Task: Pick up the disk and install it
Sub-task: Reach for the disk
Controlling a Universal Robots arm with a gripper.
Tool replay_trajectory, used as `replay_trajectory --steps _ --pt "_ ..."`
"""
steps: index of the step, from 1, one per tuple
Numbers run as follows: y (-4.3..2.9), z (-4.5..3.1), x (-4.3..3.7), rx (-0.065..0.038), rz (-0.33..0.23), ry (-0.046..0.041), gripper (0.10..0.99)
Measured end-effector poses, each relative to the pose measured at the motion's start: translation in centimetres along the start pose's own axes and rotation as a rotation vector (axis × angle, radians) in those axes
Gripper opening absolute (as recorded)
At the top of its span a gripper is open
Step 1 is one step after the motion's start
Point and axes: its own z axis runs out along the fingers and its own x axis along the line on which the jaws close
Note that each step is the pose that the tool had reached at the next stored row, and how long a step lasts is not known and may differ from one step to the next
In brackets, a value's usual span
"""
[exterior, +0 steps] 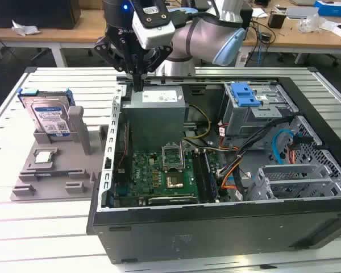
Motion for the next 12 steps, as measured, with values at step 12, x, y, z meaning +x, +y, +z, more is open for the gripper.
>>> replay_trajectory --steps 12 --pt "-0.28 -0.1 3.73 0.0 0.0 0.0001 0.106"
